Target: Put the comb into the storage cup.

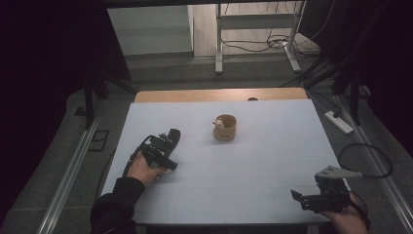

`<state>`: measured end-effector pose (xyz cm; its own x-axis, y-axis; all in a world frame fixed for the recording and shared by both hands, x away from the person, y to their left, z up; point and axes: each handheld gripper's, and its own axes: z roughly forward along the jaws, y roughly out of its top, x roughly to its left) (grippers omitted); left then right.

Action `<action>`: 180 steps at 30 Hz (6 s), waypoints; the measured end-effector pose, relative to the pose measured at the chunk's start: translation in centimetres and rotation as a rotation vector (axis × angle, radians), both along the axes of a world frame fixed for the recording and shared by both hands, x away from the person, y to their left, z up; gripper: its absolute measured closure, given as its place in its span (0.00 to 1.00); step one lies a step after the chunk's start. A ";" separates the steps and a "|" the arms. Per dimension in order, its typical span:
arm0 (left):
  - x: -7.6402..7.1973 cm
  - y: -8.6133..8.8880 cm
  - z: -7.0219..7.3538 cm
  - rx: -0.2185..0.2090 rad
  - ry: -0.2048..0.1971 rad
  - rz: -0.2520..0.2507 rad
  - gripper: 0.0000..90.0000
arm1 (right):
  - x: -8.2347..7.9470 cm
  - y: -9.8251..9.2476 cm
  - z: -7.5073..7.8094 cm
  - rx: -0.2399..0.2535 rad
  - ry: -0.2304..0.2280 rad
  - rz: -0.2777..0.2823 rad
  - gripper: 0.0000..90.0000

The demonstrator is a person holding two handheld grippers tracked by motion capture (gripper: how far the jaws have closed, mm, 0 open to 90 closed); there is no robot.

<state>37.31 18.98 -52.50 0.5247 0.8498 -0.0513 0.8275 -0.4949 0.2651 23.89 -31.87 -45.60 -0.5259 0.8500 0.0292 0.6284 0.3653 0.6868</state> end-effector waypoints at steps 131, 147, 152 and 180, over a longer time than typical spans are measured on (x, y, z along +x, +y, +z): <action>-14.1 1.0 7.6 -0.394 -0.457 -0.015 0.80 | -0.3 0.7 0.4 0.029 -0.044 0.086 0.00; -15.5 0.5 7.8 -0.406 -0.487 -0.021 0.80 | 0.5 1.6 1.4 0.096 -0.079 0.168 0.00; -15.3 0.1 7.8 -0.405 -0.490 -0.036 0.80 | 0.9 2.4 1.8 0.097 -0.104 0.196 0.00; -14.1 -2.0 7.5 -0.417 -0.483 -0.099 0.80 | 4.2 6.6 3.6 0.202 -0.079 0.290 0.00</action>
